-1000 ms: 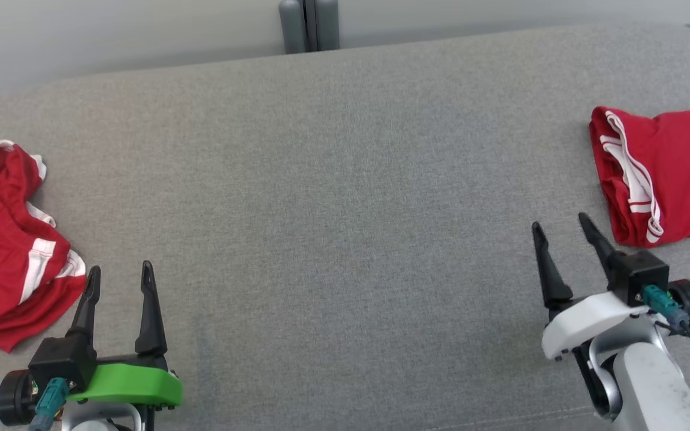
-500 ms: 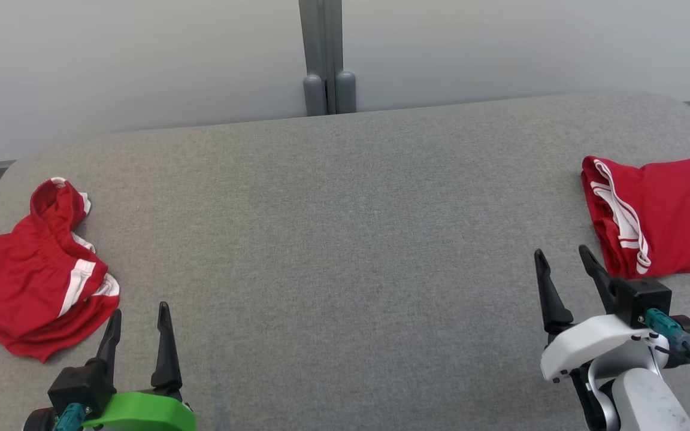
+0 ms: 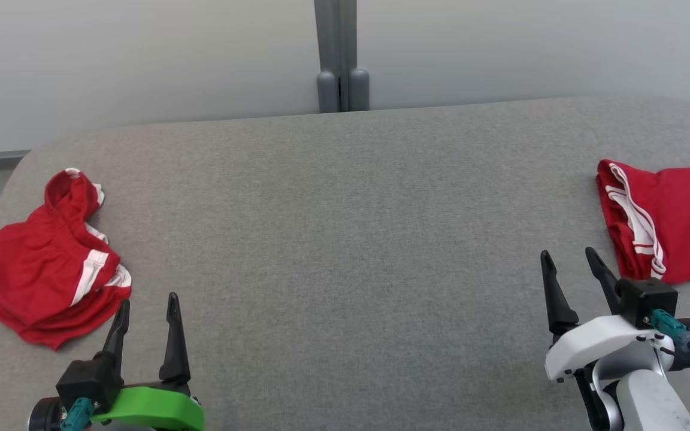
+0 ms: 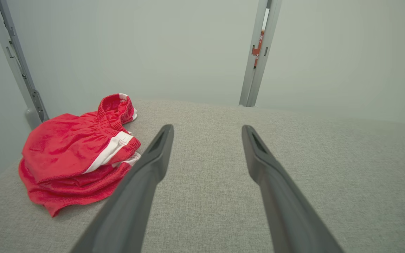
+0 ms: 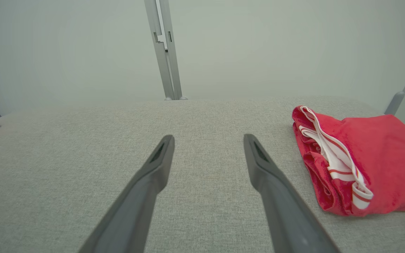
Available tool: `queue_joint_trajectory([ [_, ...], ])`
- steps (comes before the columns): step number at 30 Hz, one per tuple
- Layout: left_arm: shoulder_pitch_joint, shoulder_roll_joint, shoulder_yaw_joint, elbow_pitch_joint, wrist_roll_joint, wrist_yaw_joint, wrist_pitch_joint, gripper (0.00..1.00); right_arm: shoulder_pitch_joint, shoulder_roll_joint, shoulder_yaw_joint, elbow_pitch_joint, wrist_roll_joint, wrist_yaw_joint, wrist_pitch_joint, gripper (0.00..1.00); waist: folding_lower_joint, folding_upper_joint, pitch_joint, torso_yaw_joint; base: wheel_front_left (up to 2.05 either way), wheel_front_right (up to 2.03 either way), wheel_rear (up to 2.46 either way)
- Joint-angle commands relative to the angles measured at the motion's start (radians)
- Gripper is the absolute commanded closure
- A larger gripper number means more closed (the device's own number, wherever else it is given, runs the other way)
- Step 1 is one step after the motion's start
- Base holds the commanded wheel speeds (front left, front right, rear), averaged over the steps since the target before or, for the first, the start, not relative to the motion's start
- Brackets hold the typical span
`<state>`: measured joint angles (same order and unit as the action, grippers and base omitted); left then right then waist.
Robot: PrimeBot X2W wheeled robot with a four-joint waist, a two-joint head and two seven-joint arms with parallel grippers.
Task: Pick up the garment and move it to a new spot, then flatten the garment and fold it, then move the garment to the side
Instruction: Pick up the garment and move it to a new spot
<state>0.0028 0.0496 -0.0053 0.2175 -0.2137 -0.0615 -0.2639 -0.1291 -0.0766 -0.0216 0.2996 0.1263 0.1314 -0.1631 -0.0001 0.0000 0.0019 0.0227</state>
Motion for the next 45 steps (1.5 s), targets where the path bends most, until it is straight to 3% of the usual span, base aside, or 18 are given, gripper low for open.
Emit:
queue_joint_trajectory([
  [1,-0.015,0.002,-0.001,-0.006,-0.002,0.013,0.000,0.00,-0.003,0.002,-0.001,-0.005,0.007,-0.001,-0.005,0.00,0.0001,0.0000,0.009,0.036,0.00,0.00,0.00],
  [17,-0.011,0.003,0.009,-0.012,0.009,0.009,0.000,0.00,0.023,0.017,-0.041,-0.013,0.005,-0.001,-0.001,0.00,0.0001,0.0000,0.015,0.397,0.00,0.00,0.00],
  [23,-0.009,0.002,0.026,-0.017,0.001,0.006,0.000,0.00,0.018,0.014,-0.037,-0.027,0.000,-0.001,0.009,0.00,0.0001,0.0000,0.024,0.491,0.00,0.00,0.00],
  [38,0.032,0.002,0.063,-0.065,-0.031,0.038,0.000,0.00,-0.031,-0.013,0.029,-0.012,0.021,-0.001,0.029,0.00,0.0001,0.0000,0.058,0.515,0.00,0.00,0.00],
  [45,-0.074,0.002,0.032,0.083,-0.066,0.002,0.000,0.00,-0.003,-0.016,0.021,-0.033,0.019,-0.001,0.035,0.00,0.0001,0.0000,0.064,0.501,0.00,0.00,0.00],
])
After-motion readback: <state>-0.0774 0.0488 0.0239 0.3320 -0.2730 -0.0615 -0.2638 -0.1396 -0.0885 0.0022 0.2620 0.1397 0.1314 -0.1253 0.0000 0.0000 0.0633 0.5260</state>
